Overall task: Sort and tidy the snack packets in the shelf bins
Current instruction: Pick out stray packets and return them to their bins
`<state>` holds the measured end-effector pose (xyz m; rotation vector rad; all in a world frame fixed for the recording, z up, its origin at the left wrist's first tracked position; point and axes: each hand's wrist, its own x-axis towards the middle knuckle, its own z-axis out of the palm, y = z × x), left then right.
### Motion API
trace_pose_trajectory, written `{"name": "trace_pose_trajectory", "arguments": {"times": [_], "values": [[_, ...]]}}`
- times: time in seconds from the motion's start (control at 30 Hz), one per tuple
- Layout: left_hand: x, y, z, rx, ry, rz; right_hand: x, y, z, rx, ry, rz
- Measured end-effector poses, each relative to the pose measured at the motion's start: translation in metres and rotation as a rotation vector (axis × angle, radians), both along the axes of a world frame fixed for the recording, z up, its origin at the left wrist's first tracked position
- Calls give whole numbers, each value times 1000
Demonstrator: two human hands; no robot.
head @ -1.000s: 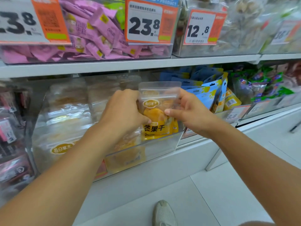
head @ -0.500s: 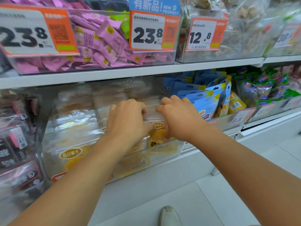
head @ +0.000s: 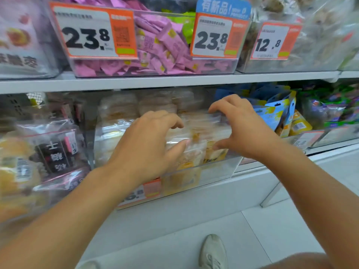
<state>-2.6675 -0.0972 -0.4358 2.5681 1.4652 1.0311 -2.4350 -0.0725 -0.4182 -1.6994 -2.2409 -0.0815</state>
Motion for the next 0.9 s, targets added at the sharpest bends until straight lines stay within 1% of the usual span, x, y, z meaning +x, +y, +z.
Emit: {"name": "trace_pose_trajectory", "arguments": {"times": [0.03,0.1,0.17,0.2,0.3,0.37,0.5,0.6,0.7,0.77,0.83,0.9], "values": [[-12,-7,0,15,8,-8,-7,-10,7,21,41,27],[-41,-22,2,55,-16,8,-29,-30,22,154,147,108],[-74,-38,9,116,-52,54,-64,-47,32,267,300,227],[-93,-44,13,153,-58,90,-86,-55,33,279,362,298],[-158,-68,21,266,-94,239,-162,-72,25,170,461,526],[-204,-84,17,260,-134,352,-207,-76,14,79,416,637],[-276,-110,10,33,-95,562,-273,-77,0,-64,300,729],[-302,-120,15,-112,-36,654,-313,-77,-1,-141,176,739],[-313,-130,16,-154,-55,703,-348,-75,-3,-182,-65,733],[-324,-137,14,-193,21,810,-360,-70,-6,-241,-144,727],[-337,-147,15,-316,122,907,-364,-65,-4,-297,-79,728],[-348,-153,17,-444,125,908,-364,-60,0,-292,86,721]]}}
